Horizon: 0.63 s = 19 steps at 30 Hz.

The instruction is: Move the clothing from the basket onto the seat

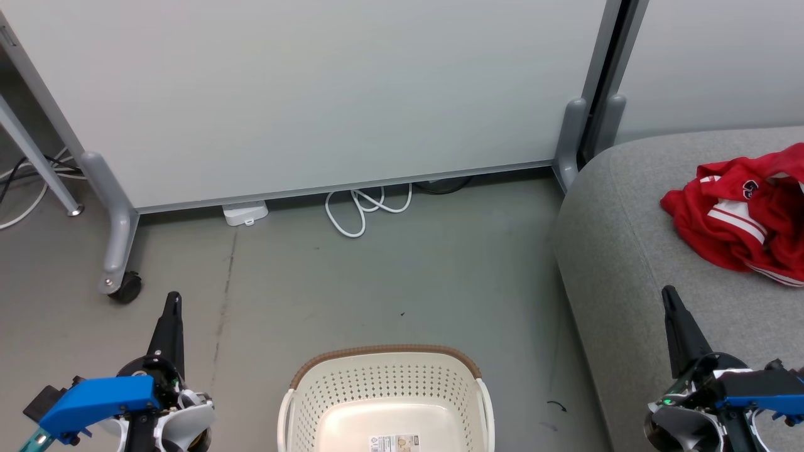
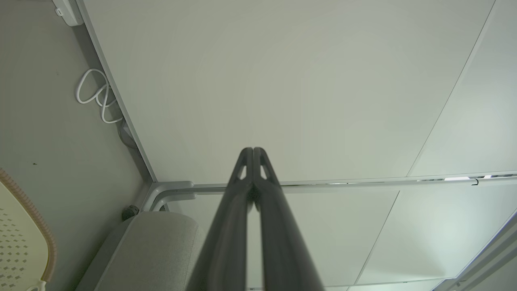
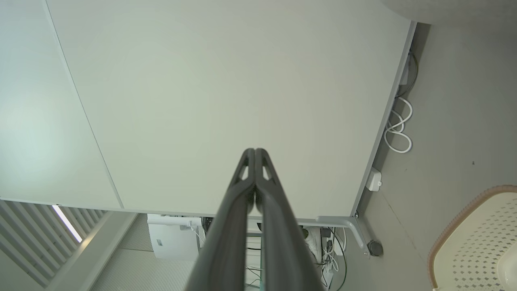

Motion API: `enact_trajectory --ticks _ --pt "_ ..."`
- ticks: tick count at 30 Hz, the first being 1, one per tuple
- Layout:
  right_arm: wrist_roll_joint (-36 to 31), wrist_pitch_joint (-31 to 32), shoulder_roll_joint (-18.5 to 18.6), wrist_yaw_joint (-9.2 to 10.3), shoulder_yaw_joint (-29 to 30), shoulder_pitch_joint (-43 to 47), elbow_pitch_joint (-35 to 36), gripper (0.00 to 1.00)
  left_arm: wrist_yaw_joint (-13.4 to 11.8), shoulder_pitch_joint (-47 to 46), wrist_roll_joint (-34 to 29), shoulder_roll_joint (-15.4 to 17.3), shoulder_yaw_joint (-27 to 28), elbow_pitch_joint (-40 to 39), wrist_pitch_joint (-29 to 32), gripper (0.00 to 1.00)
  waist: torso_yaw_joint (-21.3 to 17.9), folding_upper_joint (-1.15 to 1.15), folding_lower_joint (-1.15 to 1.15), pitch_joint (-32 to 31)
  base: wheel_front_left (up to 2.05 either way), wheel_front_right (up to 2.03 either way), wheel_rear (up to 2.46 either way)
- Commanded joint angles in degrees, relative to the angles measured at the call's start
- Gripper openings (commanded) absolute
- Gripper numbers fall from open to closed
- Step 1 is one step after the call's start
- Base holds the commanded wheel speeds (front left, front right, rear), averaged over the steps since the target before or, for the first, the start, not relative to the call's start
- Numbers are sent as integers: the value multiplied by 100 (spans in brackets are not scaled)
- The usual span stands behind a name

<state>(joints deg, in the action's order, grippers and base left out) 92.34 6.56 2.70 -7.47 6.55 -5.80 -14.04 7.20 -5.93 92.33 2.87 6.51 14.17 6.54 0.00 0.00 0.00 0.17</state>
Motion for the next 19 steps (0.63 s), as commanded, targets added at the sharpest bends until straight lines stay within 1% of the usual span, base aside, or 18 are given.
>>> enact_trajectory --ticks 1,19 --pt "14 17 33 -4 -3 -79 -8 0 55 -58 15 1 16 -17 22 0 0 0 0 0 0 0 0" --pt "15 16 33 -4 -4 -78 -7 0 54 -57 16 1 15 -17 21 0 0 0 0 0 0 0 0"
